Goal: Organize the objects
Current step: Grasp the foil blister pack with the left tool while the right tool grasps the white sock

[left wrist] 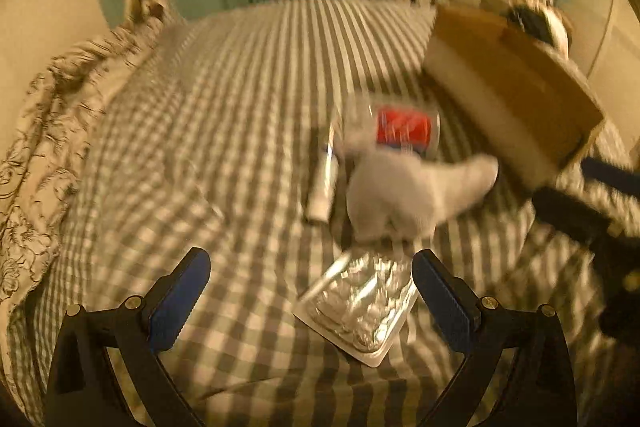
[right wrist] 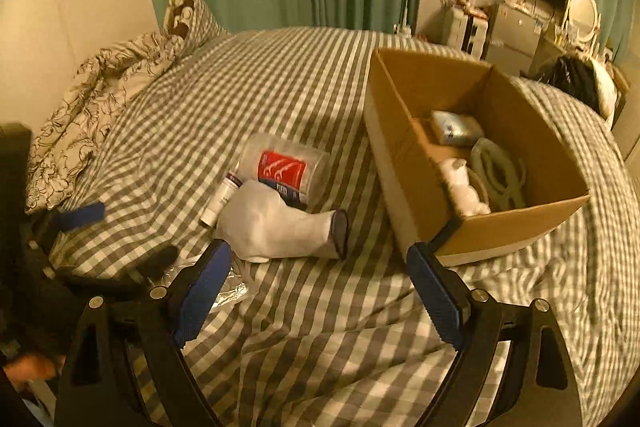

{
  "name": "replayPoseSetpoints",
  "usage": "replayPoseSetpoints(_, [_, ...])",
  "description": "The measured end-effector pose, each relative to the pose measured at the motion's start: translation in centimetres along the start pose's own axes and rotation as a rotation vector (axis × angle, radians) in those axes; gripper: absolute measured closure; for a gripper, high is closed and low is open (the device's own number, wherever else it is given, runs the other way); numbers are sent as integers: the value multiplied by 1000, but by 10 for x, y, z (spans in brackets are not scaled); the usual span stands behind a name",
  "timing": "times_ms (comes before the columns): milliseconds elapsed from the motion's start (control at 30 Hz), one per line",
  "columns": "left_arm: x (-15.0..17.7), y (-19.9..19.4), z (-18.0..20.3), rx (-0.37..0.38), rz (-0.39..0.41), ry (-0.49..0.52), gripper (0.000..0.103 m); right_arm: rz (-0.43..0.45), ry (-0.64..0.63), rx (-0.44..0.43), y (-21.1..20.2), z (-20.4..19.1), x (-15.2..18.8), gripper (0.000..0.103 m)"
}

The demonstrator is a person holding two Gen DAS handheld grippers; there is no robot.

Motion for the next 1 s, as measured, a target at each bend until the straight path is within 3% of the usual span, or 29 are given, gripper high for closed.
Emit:
replayPoseSetpoints(267, [21, 46, 41, 60, -187, 170, 0, -58, 67, -17, 19, 12, 6, 14])
replayPoseSetpoints(433, [29, 65, 49, 113, -277, 170, 0, -74, 93, -16, 24, 17, 8, 14])
replayPoseSetpoints(500, [32, 69, 50, 138, -299, 155, 12, -76, 90, -13, 24, 15, 7, 14])
replayPoseSetpoints(600, [32, 64, 51, 150, -280, 150, 24, -82, 90, -7, 26, 15, 9, 14])
replayPoseSetpoints(833, [27, 16, 36, 203, -132, 37, 28, -56, 89, -15, 17, 15, 8, 14])
replayPoseSetpoints(1000, [24, -17, -13, 120, -43, -87, 29, -80, 21, -43, 20, -2, 7, 14])
Point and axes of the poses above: each gripper's, at about its wrist camera, not at the fingertips, and y roughly the way its jaws point, z to its right, x to its underside, the point moved 9 cm from there along y, roughly the way its jaws point, and after that the axes turned 8 degrees about y, right-handed, at the moved point
